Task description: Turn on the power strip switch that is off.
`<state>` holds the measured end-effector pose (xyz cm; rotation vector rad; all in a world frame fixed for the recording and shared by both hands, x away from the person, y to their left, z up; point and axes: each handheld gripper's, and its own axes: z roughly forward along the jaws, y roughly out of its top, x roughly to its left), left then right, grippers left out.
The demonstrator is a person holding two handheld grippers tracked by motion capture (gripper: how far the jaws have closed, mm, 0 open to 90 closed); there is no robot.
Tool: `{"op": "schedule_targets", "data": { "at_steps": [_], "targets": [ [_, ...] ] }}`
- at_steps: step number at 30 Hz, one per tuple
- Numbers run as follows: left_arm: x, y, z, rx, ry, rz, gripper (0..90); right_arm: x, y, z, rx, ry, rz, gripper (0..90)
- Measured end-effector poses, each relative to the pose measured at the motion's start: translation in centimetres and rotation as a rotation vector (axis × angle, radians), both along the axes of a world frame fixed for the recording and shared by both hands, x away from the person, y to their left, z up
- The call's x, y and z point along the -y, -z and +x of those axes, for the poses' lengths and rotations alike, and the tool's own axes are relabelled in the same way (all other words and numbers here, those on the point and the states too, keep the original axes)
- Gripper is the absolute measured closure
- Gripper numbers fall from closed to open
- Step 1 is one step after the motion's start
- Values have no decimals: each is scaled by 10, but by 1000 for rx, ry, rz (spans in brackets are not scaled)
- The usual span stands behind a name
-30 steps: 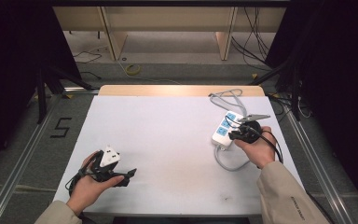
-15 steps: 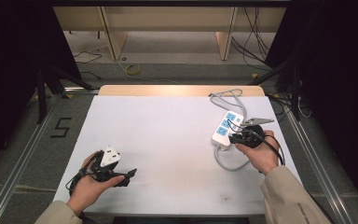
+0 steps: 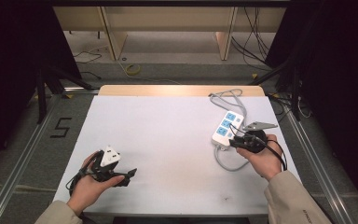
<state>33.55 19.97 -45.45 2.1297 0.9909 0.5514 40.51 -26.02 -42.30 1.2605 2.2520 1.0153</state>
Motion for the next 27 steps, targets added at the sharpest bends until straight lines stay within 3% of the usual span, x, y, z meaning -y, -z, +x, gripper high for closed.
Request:
{"op": "schedule_targets", "data": {
  "at_steps": [27],
  "targets": [
    [-1,0,0,1,-5,-6,151,7,9,-32,45,-109,50,481]
  ]
}}
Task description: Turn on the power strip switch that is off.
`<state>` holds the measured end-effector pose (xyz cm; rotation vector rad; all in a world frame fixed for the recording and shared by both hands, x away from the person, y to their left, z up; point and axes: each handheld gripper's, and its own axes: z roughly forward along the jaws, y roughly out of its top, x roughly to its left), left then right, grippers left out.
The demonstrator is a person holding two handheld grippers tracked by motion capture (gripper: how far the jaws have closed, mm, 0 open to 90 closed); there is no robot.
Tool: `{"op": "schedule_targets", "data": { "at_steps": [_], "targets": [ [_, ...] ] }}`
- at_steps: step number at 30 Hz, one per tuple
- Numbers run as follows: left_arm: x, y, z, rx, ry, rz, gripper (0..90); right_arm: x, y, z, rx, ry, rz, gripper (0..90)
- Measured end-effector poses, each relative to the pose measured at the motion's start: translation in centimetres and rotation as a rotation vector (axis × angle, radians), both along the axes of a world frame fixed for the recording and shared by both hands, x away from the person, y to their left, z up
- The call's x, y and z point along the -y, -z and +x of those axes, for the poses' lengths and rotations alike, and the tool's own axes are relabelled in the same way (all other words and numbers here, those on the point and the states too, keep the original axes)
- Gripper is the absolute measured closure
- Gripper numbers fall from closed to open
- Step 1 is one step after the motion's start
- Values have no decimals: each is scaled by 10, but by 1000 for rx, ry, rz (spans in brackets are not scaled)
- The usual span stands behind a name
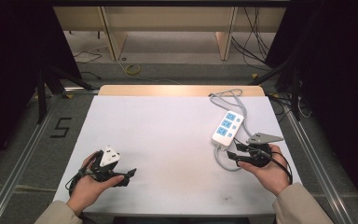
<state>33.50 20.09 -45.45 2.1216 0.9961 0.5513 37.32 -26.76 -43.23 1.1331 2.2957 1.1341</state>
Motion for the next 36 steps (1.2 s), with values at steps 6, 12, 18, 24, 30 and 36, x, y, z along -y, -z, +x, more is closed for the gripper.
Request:
{"op": "schedule_targets", "data": {
  "at_steps": [6,12,18,24,30,36],
  "targets": [
    [0,0,0,-2,-1,0,151,5,4,-4,9,-7,12,437],
    [-1,0,0,-4,1,2,152,8,5,-8,18,-8,28,414],
    [-1,0,0,-3,-1,4,151,13,7,-13,27,-16,36,395],
    [-2,0,0,-3,-1,4,151,20,10,-18,34,-17,50,379],
    [-2,0,-1,-2,-2,5,151,26,13,-25,34,-16,55,372],
    [-1,0,-1,-2,0,6,151,27,16,-28,27,-19,44,368]
  ]
}}
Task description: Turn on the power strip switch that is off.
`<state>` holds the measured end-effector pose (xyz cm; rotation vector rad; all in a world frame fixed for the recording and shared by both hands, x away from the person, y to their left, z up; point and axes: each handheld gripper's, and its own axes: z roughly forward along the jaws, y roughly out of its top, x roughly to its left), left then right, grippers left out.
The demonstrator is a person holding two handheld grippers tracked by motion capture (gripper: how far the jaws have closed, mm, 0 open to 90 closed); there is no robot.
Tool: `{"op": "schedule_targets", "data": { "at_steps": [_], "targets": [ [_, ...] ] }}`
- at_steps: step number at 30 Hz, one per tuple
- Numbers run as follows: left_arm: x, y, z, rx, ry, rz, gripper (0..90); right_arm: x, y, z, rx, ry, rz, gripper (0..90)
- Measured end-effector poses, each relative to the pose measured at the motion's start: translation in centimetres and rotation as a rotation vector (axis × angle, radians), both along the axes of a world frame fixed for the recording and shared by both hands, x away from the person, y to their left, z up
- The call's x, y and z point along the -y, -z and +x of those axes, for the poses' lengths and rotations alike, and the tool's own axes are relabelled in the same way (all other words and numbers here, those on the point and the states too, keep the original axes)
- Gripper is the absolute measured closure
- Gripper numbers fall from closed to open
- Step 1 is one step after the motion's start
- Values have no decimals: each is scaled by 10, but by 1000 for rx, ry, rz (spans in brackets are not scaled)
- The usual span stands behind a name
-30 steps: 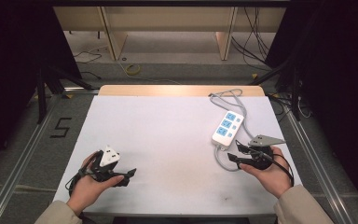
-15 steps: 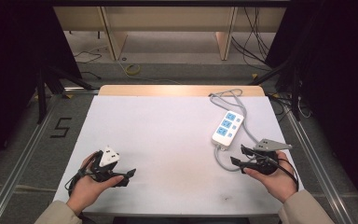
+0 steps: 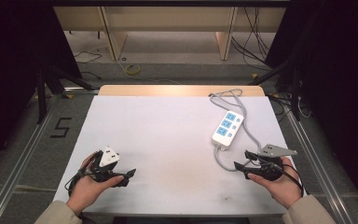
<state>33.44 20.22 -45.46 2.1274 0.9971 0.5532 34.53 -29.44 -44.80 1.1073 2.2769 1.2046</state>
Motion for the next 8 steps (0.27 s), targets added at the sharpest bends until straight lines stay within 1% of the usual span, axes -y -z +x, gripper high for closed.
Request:
{"op": "schedule_targets", "data": {
  "at_steps": [5,8],
  "targets": [
    [0,0,0,-4,3,2,151,0,0,-1,-2,0,1,367],
    [2,0,0,-12,7,-7,151,0,0,-2,-1,-1,0,367]
  ]
}}
